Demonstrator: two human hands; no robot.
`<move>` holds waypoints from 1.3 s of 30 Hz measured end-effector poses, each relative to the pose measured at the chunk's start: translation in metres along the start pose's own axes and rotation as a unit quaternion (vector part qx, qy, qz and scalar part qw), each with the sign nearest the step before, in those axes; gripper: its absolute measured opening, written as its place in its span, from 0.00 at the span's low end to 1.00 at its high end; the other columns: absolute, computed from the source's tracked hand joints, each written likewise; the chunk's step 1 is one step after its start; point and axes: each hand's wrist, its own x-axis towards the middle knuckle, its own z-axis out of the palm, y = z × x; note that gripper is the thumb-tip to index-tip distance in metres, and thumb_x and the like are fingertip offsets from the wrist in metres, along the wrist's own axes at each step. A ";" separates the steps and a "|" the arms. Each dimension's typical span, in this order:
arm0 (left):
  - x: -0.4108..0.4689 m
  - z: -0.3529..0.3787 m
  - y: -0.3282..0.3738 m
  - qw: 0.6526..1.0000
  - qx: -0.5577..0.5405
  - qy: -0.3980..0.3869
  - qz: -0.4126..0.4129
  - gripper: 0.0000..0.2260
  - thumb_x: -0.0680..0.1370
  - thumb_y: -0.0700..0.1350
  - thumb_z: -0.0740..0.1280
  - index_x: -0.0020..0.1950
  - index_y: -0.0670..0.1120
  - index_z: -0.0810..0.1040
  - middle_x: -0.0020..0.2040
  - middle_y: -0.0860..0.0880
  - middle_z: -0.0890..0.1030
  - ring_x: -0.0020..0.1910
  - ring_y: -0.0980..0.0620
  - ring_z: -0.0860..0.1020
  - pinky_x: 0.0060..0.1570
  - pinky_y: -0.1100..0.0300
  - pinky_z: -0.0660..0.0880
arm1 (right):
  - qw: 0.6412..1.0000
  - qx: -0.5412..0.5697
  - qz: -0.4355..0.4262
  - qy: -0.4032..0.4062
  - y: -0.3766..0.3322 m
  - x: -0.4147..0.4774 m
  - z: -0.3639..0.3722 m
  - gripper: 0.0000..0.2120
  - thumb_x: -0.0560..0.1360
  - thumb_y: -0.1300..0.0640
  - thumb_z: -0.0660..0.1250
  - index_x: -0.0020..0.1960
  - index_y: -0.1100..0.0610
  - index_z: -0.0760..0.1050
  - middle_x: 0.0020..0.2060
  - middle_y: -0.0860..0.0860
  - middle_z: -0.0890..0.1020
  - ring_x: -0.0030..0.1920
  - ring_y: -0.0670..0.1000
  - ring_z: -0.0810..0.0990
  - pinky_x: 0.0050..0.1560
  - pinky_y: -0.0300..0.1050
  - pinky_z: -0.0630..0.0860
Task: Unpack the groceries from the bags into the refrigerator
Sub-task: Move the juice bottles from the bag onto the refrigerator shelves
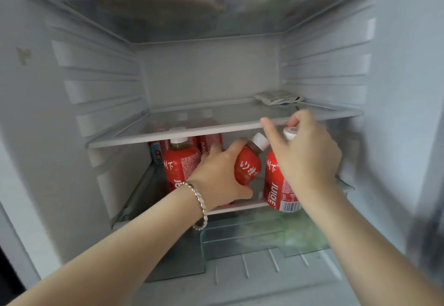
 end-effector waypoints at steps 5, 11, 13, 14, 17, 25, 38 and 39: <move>0.004 0.011 -0.002 0.995 -0.086 0.038 -0.027 0.40 0.65 0.47 0.74 0.70 0.63 0.56 0.62 0.45 0.65 0.60 0.43 0.70 0.61 0.55 0.71 | 0.995 0.063 0.062 -0.043 0.009 -0.026 0.000 0.28 0.67 0.46 0.72 0.62 0.56 0.68 0.53 0.52 0.79 0.55 0.60 0.73 0.45 0.48 0.70; 0.017 0.020 -0.010 0.960 -0.263 0.071 -0.062 0.39 0.65 0.42 0.76 0.69 0.59 0.60 0.64 0.46 0.69 0.56 0.50 0.74 0.56 0.57 0.75 | 0.970 0.042 0.146 -0.192 0.008 0.000 0.000 0.16 0.75 0.46 0.64 0.51 0.59 0.70 0.44 0.55 0.79 0.42 0.57 0.75 0.41 0.44 0.69; 0.021 0.022 -0.013 0.954 -0.283 0.068 -0.070 0.39 0.65 0.42 0.76 0.69 0.59 0.61 0.64 0.46 0.70 0.56 0.50 0.75 0.55 0.56 0.76 | 0.963 0.046 0.165 -0.207 0.013 0.011 0.013 0.15 0.75 0.48 0.62 0.52 0.60 0.72 0.43 0.55 0.77 0.43 0.58 0.76 0.41 0.43 0.67; 0.021 0.023 -0.012 0.953 -0.285 0.071 -0.069 0.38 0.65 0.42 0.76 0.69 0.59 0.61 0.64 0.46 0.69 0.56 0.50 0.74 0.54 0.57 0.75 | 0.965 0.051 0.173 -0.191 0.015 0.013 0.020 0.15 0.74 0.49 0.63 0.52 0.60 0.73 0.43 0.55 0.77 0.44 0.59 0.76 0.42 0.44 0.67; 0.019 0.028 -0.009 0.951 -0.286 0.100 -0.065 0.39 0.66 0.40 0.75 0.71 0.57 0.60 0.64 0.46 0.67 0.56 0.52 0.71 0.52 0.61 0.72 | 0.982 0.090 0.145 -0.081 0.021 0.005 0.043 0.17 0.73 0.50 0.65 0.54 0.63 0.74 0.49 0.59 0.78 0.50 0.61 0.76 0.45 0.48 0.71; 0.027 0.060 0.000 0.883 -0.426 0.183 -0.070 0.38 0.69 0.34 0.73 0.71 0.56 0.58 0.66 0.49 0.63 0.57 0.55 0.71 0.51 0.68 0.74 | 0.946 0.166 0.175 -0.218 0.016 -0.027 0.047 0.44 0.71 0.38 0.66 0.76 0.49 0.46 0.73 0.61 0.54 0.72 0.62 0.57 0.69 0.62 0.62; -0.006 0.024 -0.036 0.959 0.233 0.115 0.117 0.18 0.68 0.33 0.71 0.58 0.40 0.77 0.62 0.43 0.75 0.53 0.45 0.79 0.49 0.53 0.80 | 0.913 -0.064 0.214 -0.342 0.006 0.003 0.108 0.66 0.57 0.27 0.70 0.74 0.48 0.29 0.73 0.68 0.43 0.71 0.70 0.57 0.67 0.66 0.64; -0.011 0.020 -0.044 0.944 0.258 0.137 0.151 0.18 0.61 0.33 0.77 0.49 0.39 0.81 0.56 0.42 0.80 0.49 0.44 0.81 0.44 0.52 0.80 | 0.914 -0.065 0.211 -0.340 0.005 0.005 0.116 0.65 0.57 0.27 0.70 0.74 0.49 0.30 0.73 0.68 0.45 0.70 0.70 0.58 0.66 0.66 0.64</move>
